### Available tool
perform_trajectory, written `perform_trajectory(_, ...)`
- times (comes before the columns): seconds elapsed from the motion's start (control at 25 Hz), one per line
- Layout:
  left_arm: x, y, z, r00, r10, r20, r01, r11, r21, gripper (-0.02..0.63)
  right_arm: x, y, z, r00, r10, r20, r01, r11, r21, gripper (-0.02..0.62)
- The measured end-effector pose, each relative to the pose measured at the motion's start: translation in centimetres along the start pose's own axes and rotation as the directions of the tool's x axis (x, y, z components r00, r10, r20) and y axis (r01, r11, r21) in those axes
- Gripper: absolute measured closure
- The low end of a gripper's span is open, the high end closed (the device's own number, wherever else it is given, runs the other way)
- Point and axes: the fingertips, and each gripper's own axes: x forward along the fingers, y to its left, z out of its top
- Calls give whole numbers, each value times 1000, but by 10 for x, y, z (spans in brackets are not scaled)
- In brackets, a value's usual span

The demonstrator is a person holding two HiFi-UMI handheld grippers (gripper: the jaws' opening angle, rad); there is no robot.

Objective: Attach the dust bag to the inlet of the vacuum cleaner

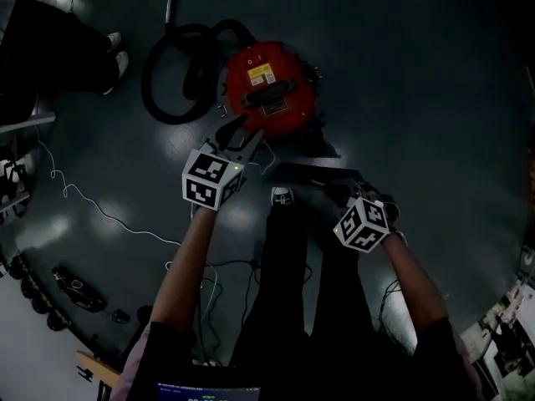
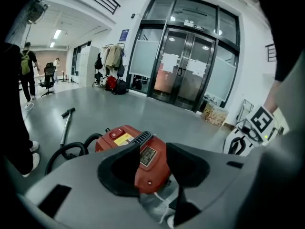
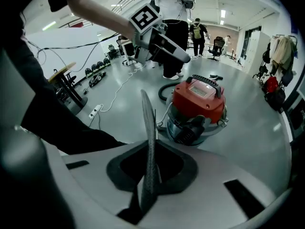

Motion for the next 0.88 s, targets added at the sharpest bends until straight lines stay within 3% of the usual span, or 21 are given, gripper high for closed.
perform_trajectory(0.2,44,38,3,997,20,-78,-8,989,151,433,26,-14,-11,1000,26,-8,-26,1000,-3,555)
perform_trajectory(0.48,88,48,-20,960,-41,-278,132,939,318,384,54,-39,-19,999,29,-17,-29,999,-31,555)
perform_trajectory(0.64,103,51,-27,940,-39,-338,163,924,346,379,59,-56,-19,1000,15,-19,-16,999,-45,555)
perform_trajectory(0.88,117,47,-36,911,-66,-407,207,927,313,380,70,-67,-25,999,18,-42,-22,994,-108,555)
